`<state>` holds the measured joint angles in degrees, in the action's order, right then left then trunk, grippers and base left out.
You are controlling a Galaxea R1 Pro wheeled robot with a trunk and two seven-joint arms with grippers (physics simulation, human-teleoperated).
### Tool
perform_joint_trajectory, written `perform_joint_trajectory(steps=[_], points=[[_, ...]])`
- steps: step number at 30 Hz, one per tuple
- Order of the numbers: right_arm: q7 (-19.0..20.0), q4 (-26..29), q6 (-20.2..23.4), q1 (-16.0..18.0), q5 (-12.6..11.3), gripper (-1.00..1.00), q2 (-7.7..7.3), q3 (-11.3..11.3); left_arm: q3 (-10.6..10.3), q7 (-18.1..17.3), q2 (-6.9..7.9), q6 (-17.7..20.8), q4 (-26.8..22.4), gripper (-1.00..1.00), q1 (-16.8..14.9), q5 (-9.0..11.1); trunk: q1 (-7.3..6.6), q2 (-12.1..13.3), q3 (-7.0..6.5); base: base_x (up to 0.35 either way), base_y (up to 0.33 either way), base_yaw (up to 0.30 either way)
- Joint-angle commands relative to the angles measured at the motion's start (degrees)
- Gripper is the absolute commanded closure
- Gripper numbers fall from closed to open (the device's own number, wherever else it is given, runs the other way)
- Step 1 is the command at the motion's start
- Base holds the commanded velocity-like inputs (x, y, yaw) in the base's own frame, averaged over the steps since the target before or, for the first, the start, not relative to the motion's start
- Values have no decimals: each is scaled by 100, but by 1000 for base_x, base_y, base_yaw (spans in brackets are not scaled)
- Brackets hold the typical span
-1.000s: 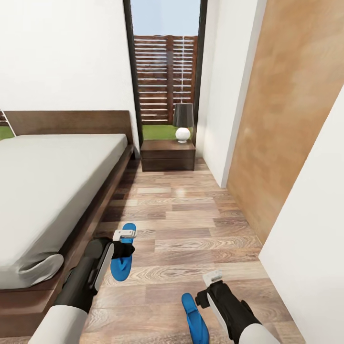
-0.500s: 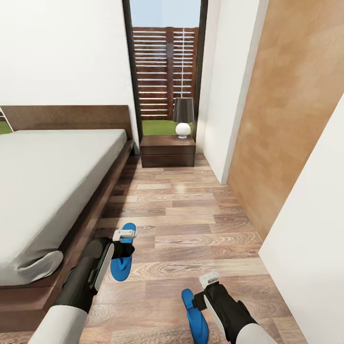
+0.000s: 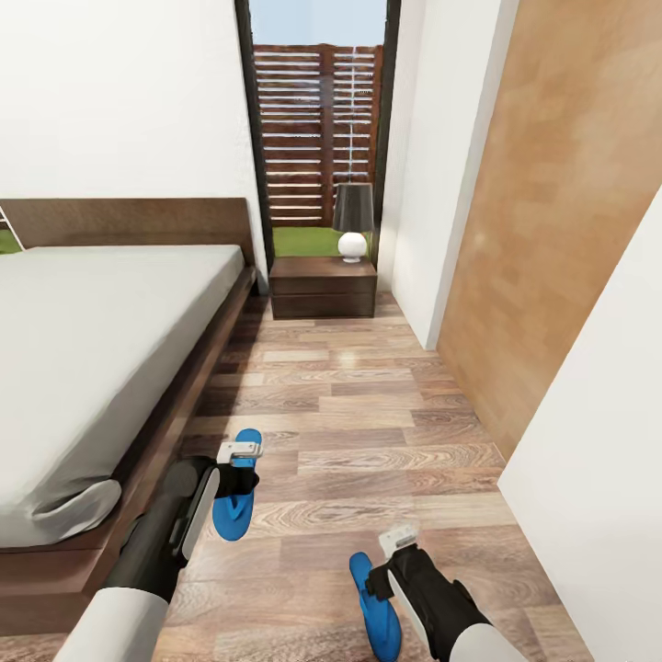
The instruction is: In the bedroom, move the book from the bed onto either nightstand, and place the two sandals side by side next to the bed.
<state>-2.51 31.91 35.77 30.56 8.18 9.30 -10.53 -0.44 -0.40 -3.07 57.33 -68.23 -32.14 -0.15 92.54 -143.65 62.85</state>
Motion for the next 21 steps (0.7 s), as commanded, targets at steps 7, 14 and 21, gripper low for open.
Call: perform_joint_trajectory(steps=[7, 14, 21], points=[[-4, 8, 32, 9, 33, -100, 33, -45, -1, -4, -1, 24, -6, 100, -3, -3, 16, -12, 161, 0, 0, 0], [7, 26, 28, 26, 34, -100, 54, -57, -5, -4, -1, 24, -6, 100, -3, -3, 22, -15, 205, 0, 0, 0], [23, 44, 27, 133, 28, -100, 70, -113, -8, -4, -1, 17, -7, 100, -3, -3, 22, -15, 205, 0, 0, 0]])
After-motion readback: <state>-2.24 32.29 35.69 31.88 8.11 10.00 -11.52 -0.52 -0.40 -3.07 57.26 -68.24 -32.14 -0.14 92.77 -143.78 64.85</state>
